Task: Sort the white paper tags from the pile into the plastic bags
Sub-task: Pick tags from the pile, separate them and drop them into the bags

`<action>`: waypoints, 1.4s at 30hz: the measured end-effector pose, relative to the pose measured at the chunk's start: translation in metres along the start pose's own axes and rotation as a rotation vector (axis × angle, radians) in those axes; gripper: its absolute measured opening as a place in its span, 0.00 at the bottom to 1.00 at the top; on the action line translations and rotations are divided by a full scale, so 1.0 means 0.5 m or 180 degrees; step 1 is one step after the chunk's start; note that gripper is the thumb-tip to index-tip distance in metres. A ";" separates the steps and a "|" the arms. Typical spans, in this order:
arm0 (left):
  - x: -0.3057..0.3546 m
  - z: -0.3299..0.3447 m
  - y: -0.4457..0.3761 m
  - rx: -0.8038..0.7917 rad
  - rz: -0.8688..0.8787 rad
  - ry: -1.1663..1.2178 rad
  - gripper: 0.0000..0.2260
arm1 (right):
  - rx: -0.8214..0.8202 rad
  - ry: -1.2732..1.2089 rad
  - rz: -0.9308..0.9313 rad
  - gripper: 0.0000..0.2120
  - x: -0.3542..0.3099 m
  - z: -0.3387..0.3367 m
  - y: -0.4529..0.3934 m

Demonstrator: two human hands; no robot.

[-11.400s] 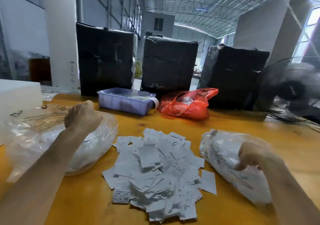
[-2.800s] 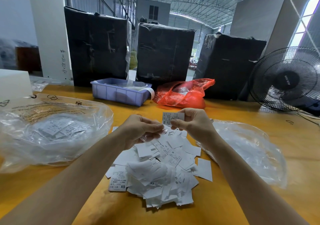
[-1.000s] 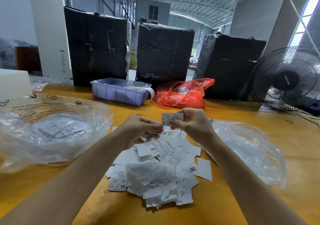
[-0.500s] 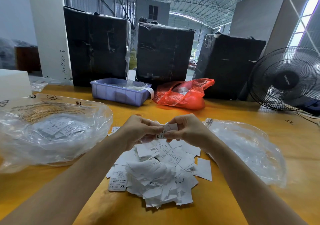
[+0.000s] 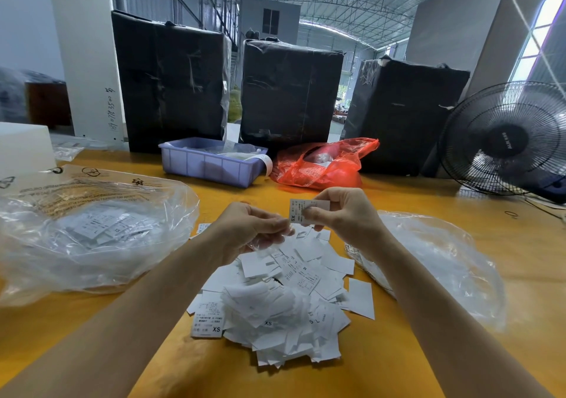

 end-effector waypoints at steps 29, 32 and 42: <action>-0.005 -0.002 0.007 0.0191 -0.0139 -0.0237 0.08 | -0.0345 0.0166 0.0169 0.03 0.016 0.043 0.002; -0.008 -0.002 0.006 0.0247 -0.0237 0.0141 0.04 | -0.0152 0.0090 0.0259 0.03 0.024 0.028 -0.003; -0.015 -0.012 0.003 0.0332 -0.0271 0.0158 0.05 | 0.0097 -0.0270 0.0109 0.05 0.004 0.007 0.001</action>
Point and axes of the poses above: each hand's wrist, its own y-axis away from the middle knuckle, its own z-axis out of the palm, x = y × z, the point moved 9 cm from there along -y, towards the middle knuckle, and after that the axes turned 11 degrees about z, right-handed, at the moved point
